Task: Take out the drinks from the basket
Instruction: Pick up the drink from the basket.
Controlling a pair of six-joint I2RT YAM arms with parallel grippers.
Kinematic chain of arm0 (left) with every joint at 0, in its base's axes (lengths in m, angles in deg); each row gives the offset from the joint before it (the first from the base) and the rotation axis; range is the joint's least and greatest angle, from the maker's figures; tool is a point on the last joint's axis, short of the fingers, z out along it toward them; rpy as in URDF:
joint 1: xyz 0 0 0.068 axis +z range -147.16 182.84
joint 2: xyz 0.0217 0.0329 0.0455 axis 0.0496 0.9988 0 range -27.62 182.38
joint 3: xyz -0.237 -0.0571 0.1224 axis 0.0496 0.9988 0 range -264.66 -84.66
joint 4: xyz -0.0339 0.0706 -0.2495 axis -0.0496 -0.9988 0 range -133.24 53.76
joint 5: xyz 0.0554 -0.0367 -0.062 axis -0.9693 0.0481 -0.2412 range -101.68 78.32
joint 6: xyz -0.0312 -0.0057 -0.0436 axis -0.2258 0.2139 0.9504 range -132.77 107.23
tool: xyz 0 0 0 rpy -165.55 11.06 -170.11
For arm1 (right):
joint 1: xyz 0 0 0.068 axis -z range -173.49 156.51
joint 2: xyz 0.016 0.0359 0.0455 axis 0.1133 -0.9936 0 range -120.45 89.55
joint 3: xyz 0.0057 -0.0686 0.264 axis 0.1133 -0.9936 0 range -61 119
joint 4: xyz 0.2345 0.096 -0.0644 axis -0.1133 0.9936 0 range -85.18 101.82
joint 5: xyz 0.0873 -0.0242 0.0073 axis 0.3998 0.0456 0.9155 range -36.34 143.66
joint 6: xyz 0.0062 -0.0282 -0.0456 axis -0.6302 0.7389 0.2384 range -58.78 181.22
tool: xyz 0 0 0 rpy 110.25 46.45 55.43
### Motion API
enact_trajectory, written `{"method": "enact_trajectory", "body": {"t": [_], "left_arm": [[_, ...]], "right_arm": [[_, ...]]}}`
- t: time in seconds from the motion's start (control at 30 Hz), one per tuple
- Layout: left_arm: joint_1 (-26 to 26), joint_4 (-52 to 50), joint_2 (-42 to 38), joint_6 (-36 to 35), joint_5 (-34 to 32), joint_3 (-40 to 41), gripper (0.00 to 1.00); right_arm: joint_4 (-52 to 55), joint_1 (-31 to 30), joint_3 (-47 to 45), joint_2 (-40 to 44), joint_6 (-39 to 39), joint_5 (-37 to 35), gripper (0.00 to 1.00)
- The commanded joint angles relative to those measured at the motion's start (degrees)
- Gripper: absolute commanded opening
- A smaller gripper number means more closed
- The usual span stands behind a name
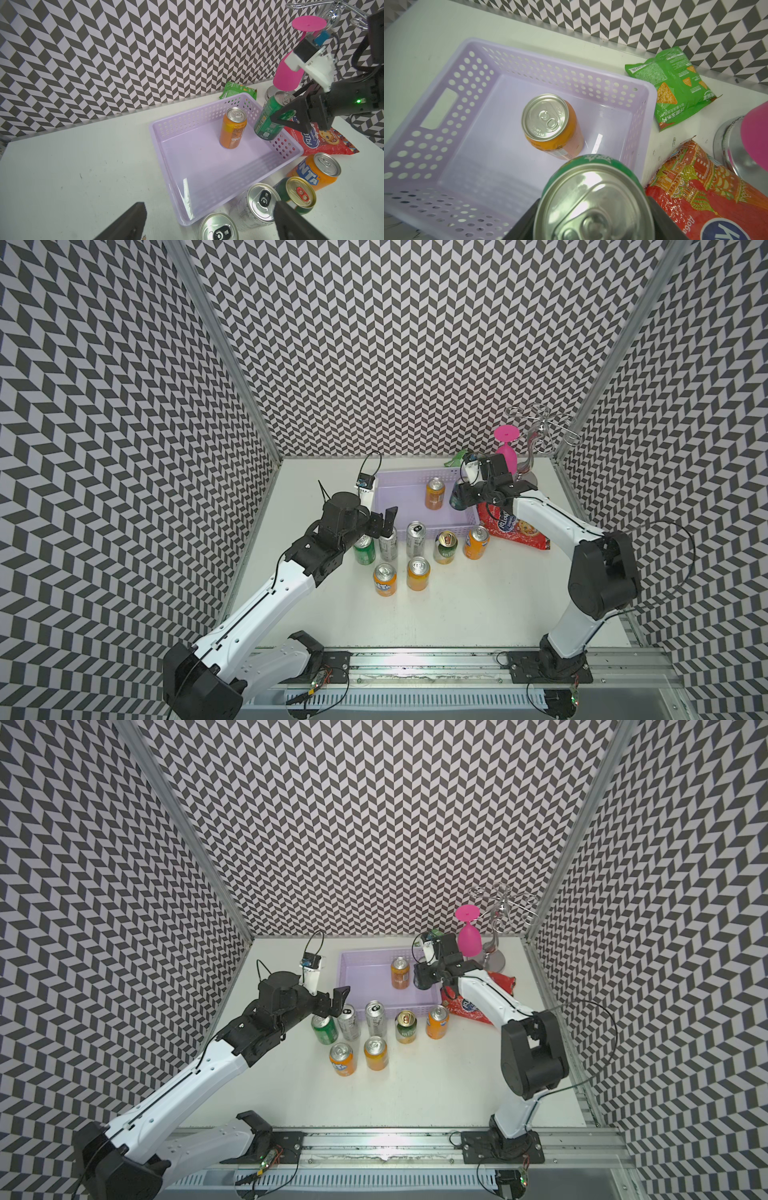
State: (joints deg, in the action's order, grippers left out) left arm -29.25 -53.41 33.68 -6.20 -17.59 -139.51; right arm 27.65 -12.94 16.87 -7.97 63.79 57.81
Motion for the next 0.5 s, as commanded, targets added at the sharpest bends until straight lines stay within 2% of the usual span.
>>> {"method": "enact_trajectory", "body": {"t": [0.0, 0.17, 0.47], "left_arm": [[0.37, 1.52, -0.83, 0.33, 0.11, 0.72, 0.99], [0.39, 1.51, -0.68, 0.2, 0.1, 0.64, 0.99], [0.47, 1.61, 0.12, -0.02, 0.07, 0.46, 0.99]], "right_arm": [[-3.57, -0.63, -0.51, 6.64, -1.05, 1.42, 0.51], [-0.96, -2.58, -2.07, 13.27, -1.26, 0.84, 0.51], [2.44, -9.83, -7.01, 27.3, -2.68, -3.64, 0.51]]}}
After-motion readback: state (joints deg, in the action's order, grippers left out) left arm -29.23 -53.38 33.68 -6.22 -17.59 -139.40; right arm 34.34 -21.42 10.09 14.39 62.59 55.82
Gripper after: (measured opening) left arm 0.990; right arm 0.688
